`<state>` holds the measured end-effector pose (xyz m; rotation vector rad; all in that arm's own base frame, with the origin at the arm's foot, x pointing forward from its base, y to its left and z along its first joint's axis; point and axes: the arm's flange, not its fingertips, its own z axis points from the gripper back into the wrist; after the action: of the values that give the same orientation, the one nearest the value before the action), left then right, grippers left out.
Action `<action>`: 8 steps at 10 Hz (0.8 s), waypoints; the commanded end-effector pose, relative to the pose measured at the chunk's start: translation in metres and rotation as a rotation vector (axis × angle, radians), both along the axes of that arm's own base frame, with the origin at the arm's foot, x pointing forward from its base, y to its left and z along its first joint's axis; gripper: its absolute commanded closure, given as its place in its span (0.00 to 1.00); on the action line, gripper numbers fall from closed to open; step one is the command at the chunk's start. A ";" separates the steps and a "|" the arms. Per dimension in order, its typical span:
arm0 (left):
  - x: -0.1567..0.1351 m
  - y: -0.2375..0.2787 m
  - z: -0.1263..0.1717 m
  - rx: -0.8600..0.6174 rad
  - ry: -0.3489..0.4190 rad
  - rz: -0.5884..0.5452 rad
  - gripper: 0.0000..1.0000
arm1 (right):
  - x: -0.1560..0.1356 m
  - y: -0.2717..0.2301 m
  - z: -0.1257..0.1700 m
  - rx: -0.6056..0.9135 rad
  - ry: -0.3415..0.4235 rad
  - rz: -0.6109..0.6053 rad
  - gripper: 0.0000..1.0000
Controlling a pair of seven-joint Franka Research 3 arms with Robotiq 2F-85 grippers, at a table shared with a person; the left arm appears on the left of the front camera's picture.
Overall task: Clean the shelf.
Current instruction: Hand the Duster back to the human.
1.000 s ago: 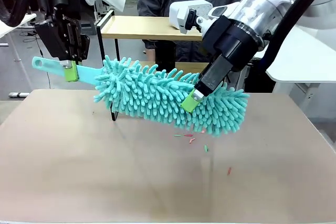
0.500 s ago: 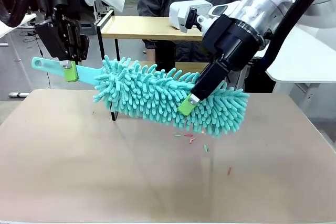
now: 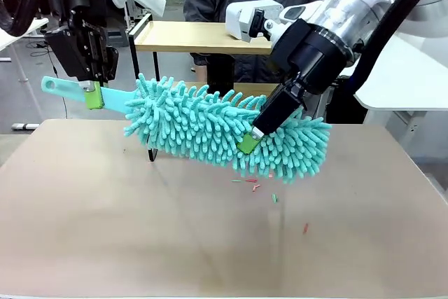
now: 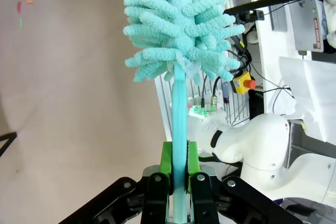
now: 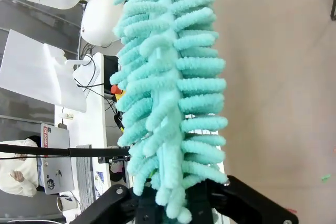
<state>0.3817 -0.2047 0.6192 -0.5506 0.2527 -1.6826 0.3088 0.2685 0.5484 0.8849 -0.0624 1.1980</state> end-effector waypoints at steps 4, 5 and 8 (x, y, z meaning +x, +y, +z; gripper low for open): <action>-0.001 0.056 0.015 -0.087 -0.057 0.254 0.00 | 0.003 -0.029 0.007 0.052 0.009 -0.023 1.00; -0.006 0.109 0.023 -0.172 -0.088 0.440 0.29 | 0.003 -0.061 0.018 0.113 0.025 -0.069 1.00; -0.033 0.266 0.018 -0.672 -0.103 1.215 0.00 | -0.019 -0.177 0.055 0.262 0.010 -0.296 1.00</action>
<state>0.3568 0.0487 0.6524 -0.7380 -0.2034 -1.0321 0.3090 0.1224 0.5940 1.0180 -0.2238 0.9924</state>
